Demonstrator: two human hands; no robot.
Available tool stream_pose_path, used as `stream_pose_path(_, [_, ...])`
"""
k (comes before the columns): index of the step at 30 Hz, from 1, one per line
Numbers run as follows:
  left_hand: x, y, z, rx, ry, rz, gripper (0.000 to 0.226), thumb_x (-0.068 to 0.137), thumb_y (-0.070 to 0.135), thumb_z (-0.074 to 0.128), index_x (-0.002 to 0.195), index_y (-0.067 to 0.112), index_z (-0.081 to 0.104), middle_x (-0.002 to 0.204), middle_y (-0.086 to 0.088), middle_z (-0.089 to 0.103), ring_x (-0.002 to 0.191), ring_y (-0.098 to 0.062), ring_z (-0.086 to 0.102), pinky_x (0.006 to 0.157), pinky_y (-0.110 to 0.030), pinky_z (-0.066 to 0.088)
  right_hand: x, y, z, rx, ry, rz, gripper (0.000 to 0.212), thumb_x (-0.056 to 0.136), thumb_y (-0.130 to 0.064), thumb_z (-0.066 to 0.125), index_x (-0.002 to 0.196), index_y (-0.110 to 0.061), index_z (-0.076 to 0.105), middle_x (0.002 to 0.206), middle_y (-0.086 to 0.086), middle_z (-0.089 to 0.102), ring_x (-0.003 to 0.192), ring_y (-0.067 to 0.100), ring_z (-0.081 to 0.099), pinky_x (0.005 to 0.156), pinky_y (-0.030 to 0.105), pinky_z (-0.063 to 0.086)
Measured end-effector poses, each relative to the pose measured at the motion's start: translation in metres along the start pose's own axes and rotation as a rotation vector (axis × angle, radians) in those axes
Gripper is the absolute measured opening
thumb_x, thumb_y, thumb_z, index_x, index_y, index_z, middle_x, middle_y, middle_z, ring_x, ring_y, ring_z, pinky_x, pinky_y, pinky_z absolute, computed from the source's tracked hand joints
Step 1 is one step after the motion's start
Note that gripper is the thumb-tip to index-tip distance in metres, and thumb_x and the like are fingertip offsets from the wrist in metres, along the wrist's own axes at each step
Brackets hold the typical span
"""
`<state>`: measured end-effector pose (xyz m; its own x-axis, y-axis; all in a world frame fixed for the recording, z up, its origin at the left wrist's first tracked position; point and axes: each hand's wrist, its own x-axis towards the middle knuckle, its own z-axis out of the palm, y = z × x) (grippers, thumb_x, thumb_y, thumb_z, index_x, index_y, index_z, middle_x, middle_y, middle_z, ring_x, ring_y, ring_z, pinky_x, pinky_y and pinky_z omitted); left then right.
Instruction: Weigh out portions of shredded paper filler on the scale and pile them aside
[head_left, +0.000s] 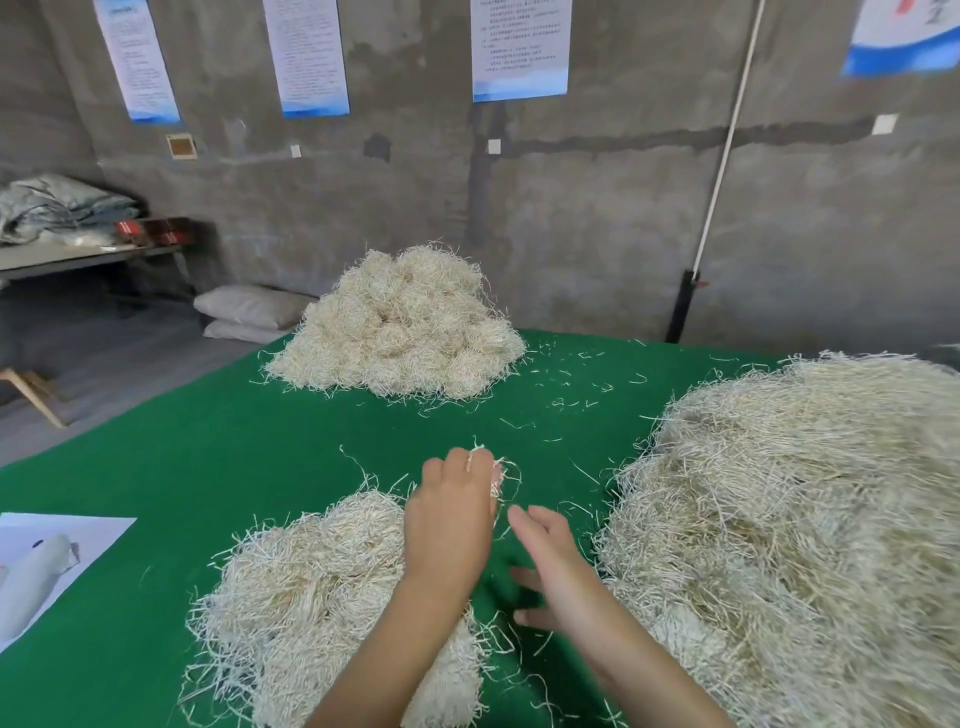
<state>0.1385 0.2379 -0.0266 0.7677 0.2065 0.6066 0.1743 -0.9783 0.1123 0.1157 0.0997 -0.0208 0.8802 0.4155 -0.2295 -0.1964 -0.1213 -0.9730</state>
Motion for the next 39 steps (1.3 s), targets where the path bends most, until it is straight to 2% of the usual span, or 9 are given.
stream_pose_path(5, [0.001, 0.001, 0.053, 0.438, -0.553, 0.107, 0.051, 0.099, 0.057, 0.032, 0.125, 0.015, 0.048, 0.119, -0.01, 0.046, 0.108, -0.028, 0.043, 0.088, -0.039, 0.035, -0.001, -0.005, -0.019, 0.188, -0.016, 0.013, 0.019, 0.095, -0.061, 0.044, 0.108, -0.047, 0.045, 0.122, -0.018, 0.05, 0.104, 0.011, 0.068, 0.081, 0.034, 0.06])
stream_pose_path(10, [-0.017, -0.021, 0.079, 0.691, -1.021, 0.19, 0.045, 0.101, 0.038, 0.035, 0.134, 0.013, 0.053, 0.136, -0.011, 0.048, 0.127, -0.03, 0.039, 0.111, -0.048, 0.03, -0.022, -0.005, -0.052, 0.087, -0.019, -0.054, 0.04, 0.081, -0.062, 0.055, 0.114, -0.04, 0.055, 0.12, -0.009, 0.064, 0.098, 0.008, 0.07, 0.08, 0.029, 0.058])
stream_pose_path(15, [-0.002, 0.02, 0.038, 0.433, -0.884, 0.176, 0.053, 0.099, 0.034, 0.039, 0.151, 0.027, 0.031, 0.162, -0.009, 0.016, 0.149, -0.037, 0.003, 0.117, -0.061, 0.001, -0.064, -0.008, -0.101, -0.174, 0.126, -0.203, 0.022, 0.09, -0.061, 0.052, 0.105, -0.048, 0.062, 0.106, -0.022, 0.068, 0.096, -0.003, 0.066, 0.091, 0.031, 0.056])
stream_pose_path(22, [-0.01, 0.127, -0.013, -0.088, -0.674, 0.484, 0.069, 0.093, 0.068, 0.03, 0.153, 0.036, 0.017, 0.16, 0.001, 0.02, 0.147, -0.022, 0.013, 0.119, -0.046, 0.008, -0.149, 0.015, -0.167, -0.241, 0.541, -0.275, 0.018, 0.081, -0.06, 0.054, 0.098, -0.059, 0.061, 0.098, -0.023, 0.071, 0.088, -0.002, 0.067, 0.082, 0.027, 0.052])
stream_pose_path(27, [-0.034, 0.185, 0.024, -0.264, -0.821, 0.451, 0.111, 0.068, 0.083, 0.052, 0.149, 0.049, -0.015, 0.164, 0.002, 0.002, 0.151, -0.025, 0.001, 0.122, -0.053, 0.005, -0.182, 0.047, -0.2, -0.343, 0.741, -0.2, 0.016, 0.09, -0.032, 0.066, 0.085, -0.048, 0.068, 0.083, -0.02, 0.071, 0.075, -0.004, 0.066, 0.069, 0.019, 0.049])
stream_pose_path(30, [-0.047, 0.203, 0.047, -0.198, -0.83, 0.493, 0.102, 0.072, 0.074, 0.055, 0.153, 0.045, -0.001, 0.159, 0.0, 0.024, 0.148, -0.028, 0.016, 0.12, -0.048, 0.008, -0.183, 0.063, -0.216, -0.591, 0.79, -0.155, 0.007, 0.088, -0.045, 0.064, 0.096, -0.045, 0.065, 0.093, -0.031, 0.067, 0.09, -0.017, 0.058, 0.08, 0.015, 0.049])
stream_pose_path(32, [-0.052, 0.209, 0.055, -0.167, -0.705, 0.531, 0.073, 0.087, 0.059, 0.053, 0.15, 0.037, 0.025, 0.138, 0.004, 0.051, 0.133, -0.023, 0.04, 0.114, -0.042, 0.025, -0.176, 0.07, -0.224, -0.9, 0.727, -0.093, 0.036, 0.092, -0.053, 0.055, 0.126, -0.045, 0.051, 0.126, -0.037, 0.049, 0.109, -0.019, 0.044, 0.1, 0.009, 0.034])
stream_pose_path(35, [-0.051, 0.211, 0.053, -0.247, -0.543, 0.523, 0.042, 0.097, 0.042, 0.05, 0.137, 0.029, 0.049, 0.121, 0.009, 0.061, 0.114, -0.015, 0.051, 0.103, -0.034, 0.038, -0.158, 0.076, -0.23, -1.09, 0.602, 0.012, 0.071, 0.093, -0.056, 0.05, 0.151, -0.044, 0.012, 0.153, -0.027, 0.004, 0.141, 0.001, 0.022, 0.117, 0.028, 0.007])
stream_pose_path(39, [-0.043, 0.206, 0.032, -0.405, -0.48, 0.432, 0.048, 0.098, 0.045, 0.047, 0.143, 0.031, 0.044, 0.142, 0.011, 0.052, 0.131, -0.013, 0.046, 0.114, -0.033, 0.03, -0.137, 0.083, -0.224, -1.06, 0.567, 0.072, 0.079, 0.091, -0.049, 0.053, 0.153, -0.042, 0.003, 0.163, -0.016, 0.002, 0.133, 0.01, 0.045, 0.119, 0.054, 0.019])
